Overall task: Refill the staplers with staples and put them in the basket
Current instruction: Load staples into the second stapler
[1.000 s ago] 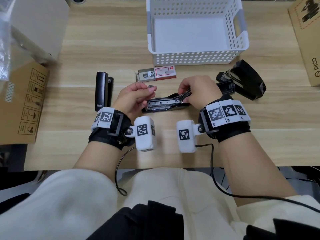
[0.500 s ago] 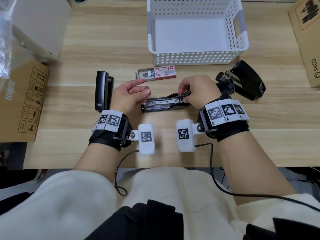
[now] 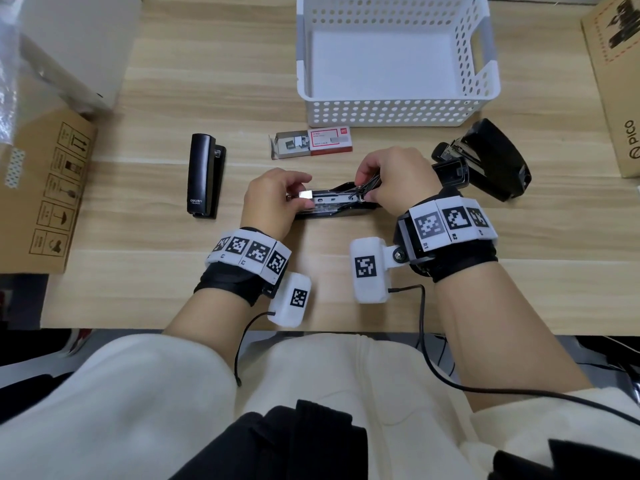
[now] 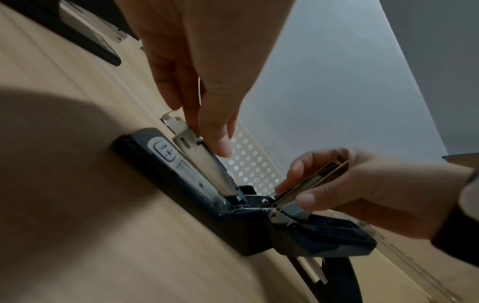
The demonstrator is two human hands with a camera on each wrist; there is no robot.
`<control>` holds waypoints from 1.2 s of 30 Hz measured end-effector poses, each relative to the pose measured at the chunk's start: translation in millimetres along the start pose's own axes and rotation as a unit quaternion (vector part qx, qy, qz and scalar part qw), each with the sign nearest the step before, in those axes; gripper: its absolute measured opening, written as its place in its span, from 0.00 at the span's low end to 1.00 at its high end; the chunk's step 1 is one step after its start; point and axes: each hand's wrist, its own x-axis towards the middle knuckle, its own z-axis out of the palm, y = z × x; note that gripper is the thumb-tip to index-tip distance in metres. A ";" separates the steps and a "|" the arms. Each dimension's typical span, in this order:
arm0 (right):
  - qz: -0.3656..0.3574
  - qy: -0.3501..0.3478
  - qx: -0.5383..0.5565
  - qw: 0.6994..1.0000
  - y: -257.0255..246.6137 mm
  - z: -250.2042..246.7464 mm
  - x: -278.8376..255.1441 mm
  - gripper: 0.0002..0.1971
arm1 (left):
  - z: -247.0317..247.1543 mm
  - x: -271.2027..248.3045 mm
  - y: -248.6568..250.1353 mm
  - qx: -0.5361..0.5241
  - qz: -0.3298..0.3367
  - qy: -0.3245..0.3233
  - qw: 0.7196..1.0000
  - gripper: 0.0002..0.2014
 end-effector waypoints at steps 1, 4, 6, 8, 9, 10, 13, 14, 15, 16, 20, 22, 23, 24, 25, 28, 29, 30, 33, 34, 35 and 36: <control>0.001 0.000 0.001 1.000 0.2 0.0 0.0 0.13 | -0.1 -0.2 -0.1 0.007 -0.003 0.005 1.000 0.17; 0.001 0.003 0.001 1.000 0.5 -0.2 -0.1 0.13 | 0.3 -0.4 -0.7 0.037 0.002 0.004 0.999 0.14; 0.002 0.005 0.002 1.000 0.7 -0.6 -0.2 0.13 | 0.9 -0.7 -1.4 0.053 0.005 0.000 0.999 0.12; 0.003 0.006 0.002 1.000 0.8 -0.8 0.0 0.13 | 1.5 -1.6 -1.6 0.055 0.002 -0.004 0.998 0.10; 0.004 0.006 0.001 1.000 0.7 -0.6 0.1 0.13 | 1.8 -1.9 -1.6 0.056 0.001 -0.005 0.998 0.10; 0.005 0.006 0.000 1.000 0.6 -0.3 0.4 0.13 | 1.8 -1.8 -1.7 0.058 0.000 -0.005 0.998 0.10; 0.005 0.004 -0.001 1.000 -0.2 0.0 0.5 0.13 | 0.7 -1.2 -2.1 0.065 -0.002 -0.001 0.998 0.10; 0.005 0.003 -0.001 1.000 -0.3 -0.2 0.4 0.13 | 0.6 -1.1 -2.3 0.067 -0.004 0.000 0.998 0.11; 0.005 0.003 0.000 1.000 -0.5 -0.7 0.4 0.12 | 0.5 -1.1 -2.6 0.068 -0.006 0.001 0.998 0.11; 0.006 0.002 0.000 1.000 -0.7 -0.9 0.5 0.12 | 0.6 -1.1 -2.8 0.069 -0.008 0.002 0.998 0.11; 0.008 0.000 0.000 1.000 -1.9 -1.7 0.1 0.12 | 1.7 -0.9 -2.8 0.064 -0.017 0.007 0.998 0.11; 0.008 -0.001 0.000 1.000 -2.1 -2.1 -0.3 0.12 | 1.6 -0.2 -2.7 0.061 -0.022 0.007 0.998 0.11; 0.008 -0.001 0.000 1.000 -2.2 -2.3 -0.5 0.12 | 1.4 0.4 -2.6 0.059 -0.026 0.005 0.998 0.11; 0.009 -0.001 0.001 1.000 -2.2 -2.4 -0.6 0.12 | 1.3 1.0 -2.4 0.059 -0.028 0.002 0.998 0.11; 0.009 0.000 0.002 1.000 -2.3 -2.2 -0.5 0.12 | 1.2 1.5 -2.1 0.059 -0.030 0.000 0.998 0.11; 0.010 0.000 0.000 1.000 -2.7 -1.1 -0.2 0.12 | 0.9 3.7 -1.3 0.061 -0.036 -0.005 0.997 0.11; 0.010 0.000 0.000 1.000 -2.6 -0.8 -0.3 0.12 | 0.9 4.6 -1.6 0.063 -0.038 -0.008 0.997 0.12; 0.010 0.000 0.000 1.000 -2.5 -0.7 -0.2 0.12 | 0.8 5.3 -2.3 0.067 -0.039 -0.012 0.997 0.12; 0.008 0.000 0.002 1.000 -2.0 -0.6 0.1 0.12 | 0.5 6.4 -4.5 0.066 -0.035 -0.028 0.997 0.17; 0.008 -0.001 0.003 1.000 -2.0 -0.6 0.4 0.12 | 0.4 7.0 -5.1 0.053 -0.035 -0.031 0.998 0.19; 0.009 0.000 0.004 1.000 -2.0 -0.2 0.6 0.12 | 0.5 8.0 -5.5 0.031 -0.038 -0.031 0.998 0.19; 0.010 0.001 0.005 1.000 -2.0 -0.3 0.7 0.12 | 1.0 9.6 -5.3 0.005 -0.048 -0.030 0.998 0.18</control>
